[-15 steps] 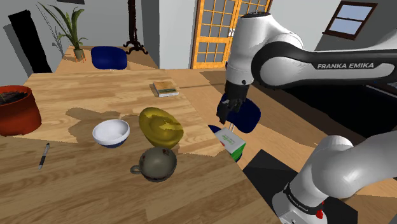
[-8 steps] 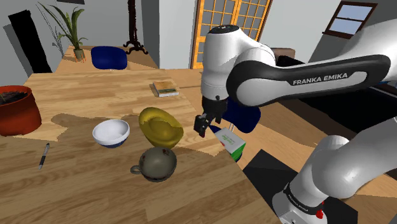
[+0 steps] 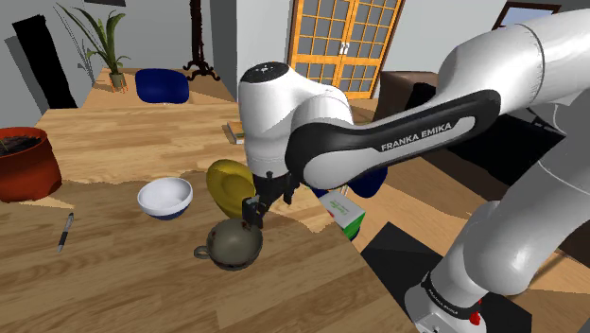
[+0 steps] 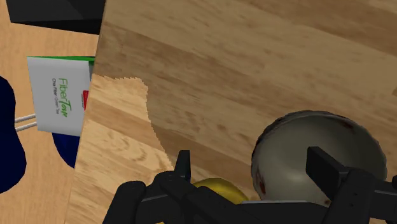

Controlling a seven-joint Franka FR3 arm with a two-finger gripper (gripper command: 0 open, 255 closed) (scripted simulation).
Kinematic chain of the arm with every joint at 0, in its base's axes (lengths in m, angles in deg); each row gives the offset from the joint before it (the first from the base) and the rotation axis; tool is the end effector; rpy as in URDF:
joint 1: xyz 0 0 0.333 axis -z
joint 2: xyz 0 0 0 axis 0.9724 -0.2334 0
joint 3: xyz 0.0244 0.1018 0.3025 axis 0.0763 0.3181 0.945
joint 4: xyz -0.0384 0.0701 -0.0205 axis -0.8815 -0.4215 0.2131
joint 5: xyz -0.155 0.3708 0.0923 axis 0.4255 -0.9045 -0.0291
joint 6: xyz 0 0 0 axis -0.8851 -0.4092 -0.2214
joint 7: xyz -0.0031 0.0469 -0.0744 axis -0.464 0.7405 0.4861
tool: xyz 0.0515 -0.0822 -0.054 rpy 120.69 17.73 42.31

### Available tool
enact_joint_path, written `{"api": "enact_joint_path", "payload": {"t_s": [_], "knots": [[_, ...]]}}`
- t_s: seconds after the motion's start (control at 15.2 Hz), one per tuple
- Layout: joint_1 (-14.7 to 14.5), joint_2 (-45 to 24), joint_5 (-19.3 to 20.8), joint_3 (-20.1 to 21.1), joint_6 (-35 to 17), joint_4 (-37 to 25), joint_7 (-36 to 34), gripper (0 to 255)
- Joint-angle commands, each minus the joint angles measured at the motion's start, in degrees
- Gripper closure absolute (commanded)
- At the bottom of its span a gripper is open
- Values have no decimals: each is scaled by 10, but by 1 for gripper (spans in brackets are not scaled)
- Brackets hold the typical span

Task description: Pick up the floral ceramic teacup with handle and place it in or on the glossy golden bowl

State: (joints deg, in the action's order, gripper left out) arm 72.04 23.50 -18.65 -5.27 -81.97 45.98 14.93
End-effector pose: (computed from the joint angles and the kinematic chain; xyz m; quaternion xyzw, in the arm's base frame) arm 0.4161 0.3414 0.4363 0.9958 0.0188 0.0083 0.0895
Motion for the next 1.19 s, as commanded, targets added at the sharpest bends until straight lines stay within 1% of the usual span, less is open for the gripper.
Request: {"api": "enact_joint_path", "payload": {"t_s": [0.0, 0.13, 0.33, 0.59, 0.73, 1.12], "knots": [[-8, -51, 31, 17, 1, -34, -40, 0], [-22, -105, 66, 27, 7, -74, -78, 0], [-55, -186, 118, 31, 23, -140, -129, 0], [-115, -292, 176, 19, 54, -241, -178, 0], [-142, -333, 195, 10, 69, -288, -192, 0], [-137, -341, 204, 4, 29, -253, -199, 0]]}}
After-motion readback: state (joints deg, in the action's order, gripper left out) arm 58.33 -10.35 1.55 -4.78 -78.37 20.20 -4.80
